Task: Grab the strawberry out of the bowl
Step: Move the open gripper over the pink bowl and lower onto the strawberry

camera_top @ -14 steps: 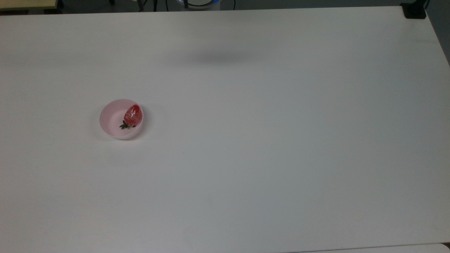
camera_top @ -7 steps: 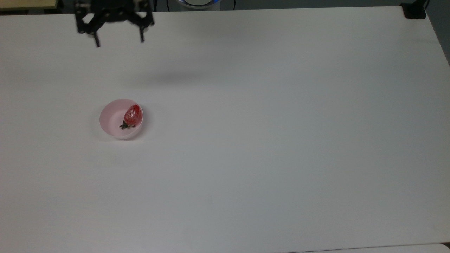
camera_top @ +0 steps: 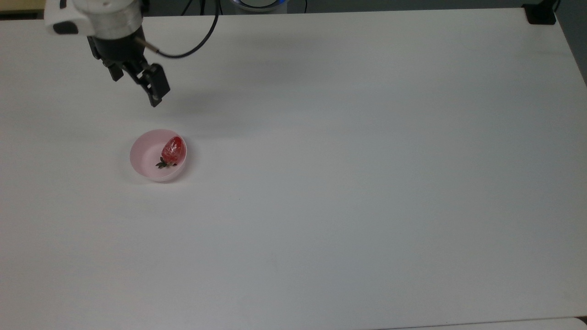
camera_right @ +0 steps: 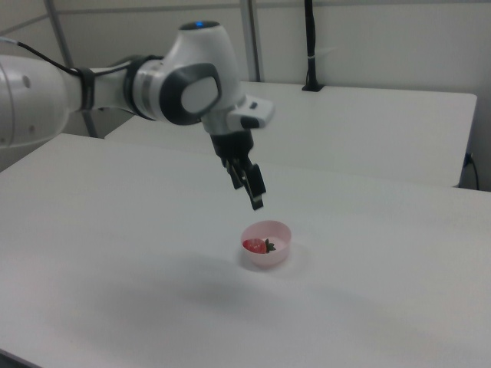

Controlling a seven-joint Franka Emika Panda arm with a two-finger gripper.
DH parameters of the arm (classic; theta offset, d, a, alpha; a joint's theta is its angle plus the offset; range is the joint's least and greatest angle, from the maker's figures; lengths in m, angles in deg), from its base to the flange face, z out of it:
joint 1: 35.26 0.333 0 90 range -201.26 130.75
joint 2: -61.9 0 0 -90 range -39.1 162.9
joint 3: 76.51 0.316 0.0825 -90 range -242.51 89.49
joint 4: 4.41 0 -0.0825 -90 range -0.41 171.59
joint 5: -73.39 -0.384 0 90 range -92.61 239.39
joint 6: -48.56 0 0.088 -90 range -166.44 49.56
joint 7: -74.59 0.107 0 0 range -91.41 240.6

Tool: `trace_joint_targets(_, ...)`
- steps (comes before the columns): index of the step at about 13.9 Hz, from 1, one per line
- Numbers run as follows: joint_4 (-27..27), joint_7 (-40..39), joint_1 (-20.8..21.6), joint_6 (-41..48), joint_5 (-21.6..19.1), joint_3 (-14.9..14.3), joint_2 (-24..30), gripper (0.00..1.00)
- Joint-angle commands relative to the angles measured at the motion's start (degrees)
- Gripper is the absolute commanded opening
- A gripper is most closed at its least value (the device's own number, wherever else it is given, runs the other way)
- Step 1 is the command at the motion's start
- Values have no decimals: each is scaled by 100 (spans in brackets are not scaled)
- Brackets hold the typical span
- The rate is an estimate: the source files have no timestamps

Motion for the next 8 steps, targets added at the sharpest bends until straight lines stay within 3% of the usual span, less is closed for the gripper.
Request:
trace_joint_targets(1, -12, 551, -119, 23, -466, -67, -448, 99)
trace_joint_targets(6, -12, 1896, -225, -363, -659, -58, -976, 96)
trace_joint_targets(8, -21, 1976, -207, -670, -835, -49, -1117, 81)
